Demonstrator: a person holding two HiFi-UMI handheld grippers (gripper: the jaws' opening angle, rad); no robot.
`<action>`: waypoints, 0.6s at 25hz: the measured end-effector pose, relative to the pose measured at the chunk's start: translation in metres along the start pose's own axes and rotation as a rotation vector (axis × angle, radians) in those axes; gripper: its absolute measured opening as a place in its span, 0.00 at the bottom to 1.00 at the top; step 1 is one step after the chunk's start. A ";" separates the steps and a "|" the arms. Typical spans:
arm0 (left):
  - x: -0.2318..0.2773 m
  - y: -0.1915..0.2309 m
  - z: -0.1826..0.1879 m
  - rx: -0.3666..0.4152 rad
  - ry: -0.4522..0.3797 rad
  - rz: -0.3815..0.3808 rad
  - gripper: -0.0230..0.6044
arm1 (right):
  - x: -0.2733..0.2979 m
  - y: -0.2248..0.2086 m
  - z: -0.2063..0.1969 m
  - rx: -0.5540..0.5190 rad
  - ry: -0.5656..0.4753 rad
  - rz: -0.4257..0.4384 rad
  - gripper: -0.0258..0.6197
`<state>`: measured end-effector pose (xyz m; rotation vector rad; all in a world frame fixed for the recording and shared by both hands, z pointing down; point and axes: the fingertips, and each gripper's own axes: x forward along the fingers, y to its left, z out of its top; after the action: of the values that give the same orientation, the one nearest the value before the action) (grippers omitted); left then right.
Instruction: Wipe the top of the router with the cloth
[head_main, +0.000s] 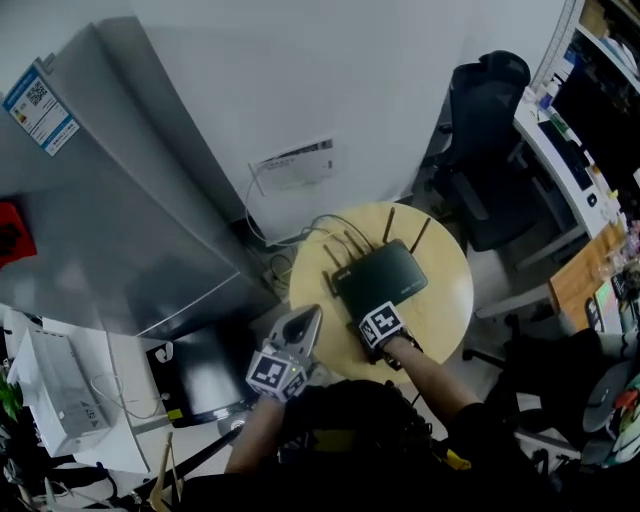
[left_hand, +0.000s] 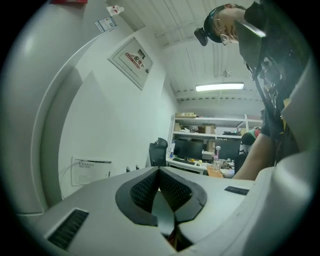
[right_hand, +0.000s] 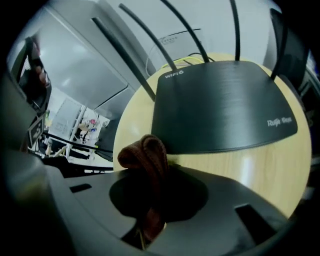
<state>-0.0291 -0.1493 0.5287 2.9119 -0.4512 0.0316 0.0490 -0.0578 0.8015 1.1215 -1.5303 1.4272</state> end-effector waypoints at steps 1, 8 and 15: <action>0.002 -0.004 0.000 -0.002 -0.002 0.016 0.03 | -0.002 -0.004 -0.001 -0.041 0.006 -0.008 0.13; 0.004 -0.017 -0.008 0.007 -0.005 0.110 0.03 | -0.009 -0.023 -0.006 -0.157 0.004 0.010 0.13; 0.005 -0.022 -0.010 0.011 0.005 0.152 0.03 | -0.020 -0.056 -0.009 -0.161 -0.009 -0.029 0.13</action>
<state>-0.0171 -0.1282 0.5348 2.8808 -0.6726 0.0637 0.1080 -0.0461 0.8031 1.0498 -1.5984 1.2575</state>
